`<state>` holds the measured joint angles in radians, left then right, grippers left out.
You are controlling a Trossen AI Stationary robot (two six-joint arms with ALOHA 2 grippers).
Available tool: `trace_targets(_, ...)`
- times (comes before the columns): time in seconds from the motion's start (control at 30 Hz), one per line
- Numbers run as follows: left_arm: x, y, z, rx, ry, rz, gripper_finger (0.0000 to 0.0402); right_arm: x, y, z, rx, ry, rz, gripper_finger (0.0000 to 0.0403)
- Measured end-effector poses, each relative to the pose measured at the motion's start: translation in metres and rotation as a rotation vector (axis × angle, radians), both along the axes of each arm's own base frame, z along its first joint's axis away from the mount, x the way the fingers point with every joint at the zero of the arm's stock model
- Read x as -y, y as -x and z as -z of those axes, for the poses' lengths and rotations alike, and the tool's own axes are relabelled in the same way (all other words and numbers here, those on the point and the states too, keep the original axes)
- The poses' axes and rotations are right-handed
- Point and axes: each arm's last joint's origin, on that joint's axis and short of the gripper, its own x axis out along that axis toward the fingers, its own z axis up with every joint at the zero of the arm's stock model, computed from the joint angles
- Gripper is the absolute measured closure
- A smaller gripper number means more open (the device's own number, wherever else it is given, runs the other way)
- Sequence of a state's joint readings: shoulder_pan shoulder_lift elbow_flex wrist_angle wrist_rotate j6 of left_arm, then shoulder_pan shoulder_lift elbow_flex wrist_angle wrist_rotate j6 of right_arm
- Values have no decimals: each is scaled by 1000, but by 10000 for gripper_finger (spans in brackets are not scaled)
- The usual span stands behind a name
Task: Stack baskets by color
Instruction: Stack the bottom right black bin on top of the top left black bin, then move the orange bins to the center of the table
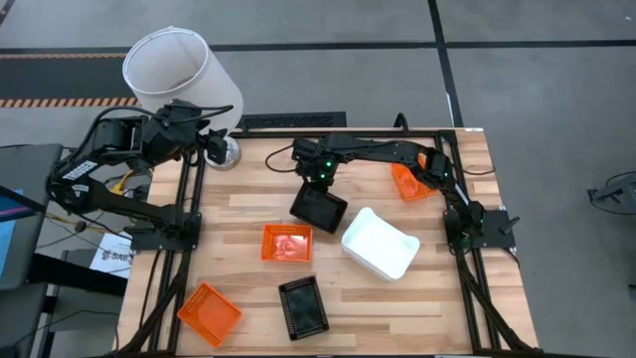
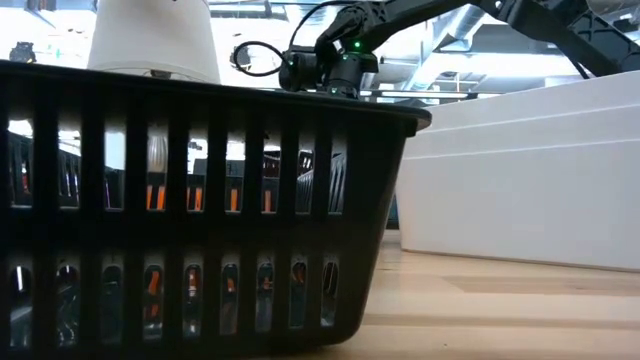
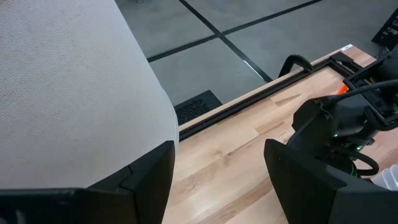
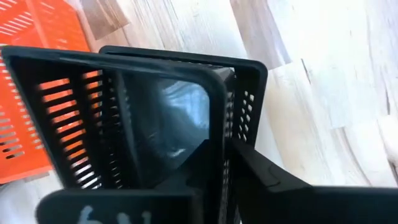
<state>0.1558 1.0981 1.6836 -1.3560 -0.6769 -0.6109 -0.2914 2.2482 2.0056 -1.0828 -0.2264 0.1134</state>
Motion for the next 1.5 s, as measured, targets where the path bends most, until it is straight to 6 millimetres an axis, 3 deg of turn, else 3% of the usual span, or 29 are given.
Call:
trace_targets(0.6,0,0,0,0,6,8,164,12,8,-1,-45,48,12,250)
trace_targets(0.8,1,0,0,0,19,21,164,22,45,-48,-118,-37,60,252)
trace_targets(0.93,2,-1,1,0,46,57,164,16,76,-75,-249,-4,48,260)
trace_targets(1.03,2,-2,2,2,73,86,164,8,98,-101,-235,36,96,263)
trace_targets(1.2,4,-1,4,-9,124,119,164,-38,140,-133,-145,-30,145,261)
trace_targets(1.37,6,-1,6,-7,192,173,164,-106,166,-138,-58,-66,150,256)
trace_targets(1.5,20,2,14,-80,420,384,164,-160,174,-134,28,-122,159,257)
